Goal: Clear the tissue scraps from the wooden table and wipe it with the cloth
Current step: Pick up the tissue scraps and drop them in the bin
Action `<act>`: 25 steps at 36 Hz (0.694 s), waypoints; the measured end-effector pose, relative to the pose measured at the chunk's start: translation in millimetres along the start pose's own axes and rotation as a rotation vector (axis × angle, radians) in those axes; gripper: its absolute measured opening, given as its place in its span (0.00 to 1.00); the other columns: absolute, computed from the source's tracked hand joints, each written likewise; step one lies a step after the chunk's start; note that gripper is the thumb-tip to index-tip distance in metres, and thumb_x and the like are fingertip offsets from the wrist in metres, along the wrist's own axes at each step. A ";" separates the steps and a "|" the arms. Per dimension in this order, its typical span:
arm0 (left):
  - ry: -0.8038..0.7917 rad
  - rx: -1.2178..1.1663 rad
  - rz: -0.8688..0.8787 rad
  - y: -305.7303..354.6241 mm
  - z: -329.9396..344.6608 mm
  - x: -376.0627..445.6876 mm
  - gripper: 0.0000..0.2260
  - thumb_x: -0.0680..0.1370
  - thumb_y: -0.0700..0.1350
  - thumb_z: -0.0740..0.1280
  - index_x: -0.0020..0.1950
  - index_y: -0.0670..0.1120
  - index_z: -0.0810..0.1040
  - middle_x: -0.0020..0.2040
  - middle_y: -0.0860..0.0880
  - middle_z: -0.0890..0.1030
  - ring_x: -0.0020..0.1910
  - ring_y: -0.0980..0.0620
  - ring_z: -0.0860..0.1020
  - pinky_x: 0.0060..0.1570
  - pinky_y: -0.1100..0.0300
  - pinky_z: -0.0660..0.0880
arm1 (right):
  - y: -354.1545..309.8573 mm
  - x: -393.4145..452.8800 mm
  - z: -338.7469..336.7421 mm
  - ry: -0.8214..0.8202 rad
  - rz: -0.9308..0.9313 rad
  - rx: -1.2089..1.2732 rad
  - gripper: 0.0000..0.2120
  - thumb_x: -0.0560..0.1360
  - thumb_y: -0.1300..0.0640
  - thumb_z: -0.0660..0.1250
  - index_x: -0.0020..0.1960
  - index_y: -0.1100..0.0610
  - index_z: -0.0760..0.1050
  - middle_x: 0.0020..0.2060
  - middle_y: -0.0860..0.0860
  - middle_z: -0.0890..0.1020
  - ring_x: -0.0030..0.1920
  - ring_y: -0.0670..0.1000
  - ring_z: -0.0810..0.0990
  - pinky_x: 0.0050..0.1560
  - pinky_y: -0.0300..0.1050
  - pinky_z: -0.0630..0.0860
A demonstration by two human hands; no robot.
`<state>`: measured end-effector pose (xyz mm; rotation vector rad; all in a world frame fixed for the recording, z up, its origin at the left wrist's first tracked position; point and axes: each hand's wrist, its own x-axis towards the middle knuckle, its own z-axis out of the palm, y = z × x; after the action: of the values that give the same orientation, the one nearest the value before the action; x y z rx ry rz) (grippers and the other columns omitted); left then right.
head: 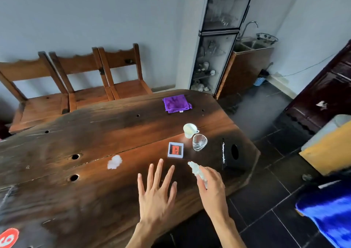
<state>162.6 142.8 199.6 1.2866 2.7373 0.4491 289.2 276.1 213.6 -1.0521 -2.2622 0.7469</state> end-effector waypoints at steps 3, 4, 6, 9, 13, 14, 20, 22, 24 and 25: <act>0.007 -0.009 0.022 35.3 1.0 -9.2 0.26 0.83 0.62 0.48 0.79 0.60 0.67 0.82 0.50 0.60 0.81 0.44 0.58 0.77 0.33 0.58 | 21.7 -11.5 -26.5 0.035 -0.013 0.000 0.17 0.73 0.64 0.76 0.61 0.60 0.81 0.57 0.55 0.84 0.56 0.51 0.81 0.53 0.42 0.82; 0.020 -0.005 0.034 46.3 2.3 -12.2 0.26 0.82 0.62 0.49 0.78 0.59 0.69 0.81 0.49 0.63 0.80 0.43 0.62 0.75 0.32 0.62 | 29.3 -15.2 -34.9 0.042 -0.012 0.003 0.17 0.73 0.64 0.76 0.61 0.60 0.81 0.57 0.55 0.84 0.56 0.50 0.81 0.53 0.39 0.80; 0.027 0.012 0.055 65.7 7.2 -18.1 0.25 0.82 0.61 0.51 0.77 0.58 0.71 0.80 0.48 0.65 0.79 0.42 0.64 0.73 0.32 0.64 | 43.7 -22.5 -51.8 0.045 0.009 0.014 0.17 0.74 0.64 0.75 0.62 0.60 0.81 0.58 0.54 0.83 0.57 0.50 0.80 0.54 0.31 0.76; 0.039 0.037 0.096 91.0 18.3 -26.1 0.25 0.82 0.61 0.53 0.78 0.58 0.70 0.80 0.48 0.65 0.79 0.42 0.64 0.72 0.33 0.63 | 64.5 -35.0 -75.8 0.058 0.019 0.025 0.17 0.74 0.65 0.74 0.63 0.59 0.80 0.57 0.51 0.82 0.58 0.50 0.79 0.54 0.22 0.71; 0.052 0.036 0.154 120.9 36.4 -34.8 0.25 0.82 0.60 0.54 0.80 0.59 0.66 0.82 0.49 0.61 0.80 0.43 0.60 0.74 0.34 0.60 | 90.1 -53.7 -105.3 0.098 0.034 0.039 0.17 0.75 0.64 0.73 0.63 0.56 0.80 0.56 0.48 0.82 0.58 0.49 0.78 0.54 0.23 0.72; 0.054 0.034 0.168 128.4 39.9 -36.5 0.25 0.82 0.60 0.53 0.80 0.59 0.66 0.82 0.50 0.60 0.81 0.43 0.60 0.74 0.34 0.60 | 96.2 -58.6 -112.1 0.111 0.045 0.043 0.17 0.75 0.64 0.73 0.63 0.56 0.80 0.56 0.47 0.82 0.58 0.49 0.78 0.53 0.23 0.72; 0.049 0.068 0.256 167.6 55.0 -44.8 0.26 0.82 0.60 0.58 0.81 0.60 0.63 0.83 0.50 0.57 0.81 0.44 0.58 0.77 0.35 0.55 | 124.7 -87.0 -144.6 0.183 0.103 0.043 0.17 0.74 0.67 0.74 0.62 0.58 0.80 0.55 0.49 0.82 0.57 0.51 0.80 0.51 0.23 0.73; 0.048 0.068 0.290 177.2 57.6 -46.5 0.26 0.82 0.60 0.57 0.80 0.60 0.64 0.83 0.50 0.57 0.81 0.44 0.58 0.76 0.34 0.57 | 131.9 -94.6 -152.1 0.205 0.141 0.031 0.17 0.74 0.67 0.74 0.62 0.59 0.80 0.55 0.50 0.82 0.56 0.50 0.80 0.51 0.22 0.73; 0.036 0.064 0.320 186.2 58.9 -47.7 0.25 0.83 0.60 0.53 0.80 0.60 0.64 0.83 0.51 0.57 0.82 0.44 0.57 0.77 0.34 0.59 | 137.9 -101.0 -158.9 0.220 0.182 0.019 0.17 0.73 0.68 0.74 0.61 0.60 0.80 0.54 0.52 0.83 0.55 0.50 0.81 0.50 0.21 0.72; 0.031 0.064 0.339 190.5 59.6 -47.7 0.25 0.83 0.61 0.52 0.80 0.60 0.65 0.83 0.51 0.57 0.82 0.44 0.57 0.77 0.35 0.58 | 140.3 -104.0 -162.1 0.227 0.201 0.020 0.16 0.73 0.67 0.74 0.61 0.61 0.81 0.54 0.52 0.83 0.55 0.50 0.81 0.50 0.22 0.72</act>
<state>346.0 234.8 197.2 1.7843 2.5794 0.4109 524.9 310.8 210.2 -1.2991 -1.9742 0.6906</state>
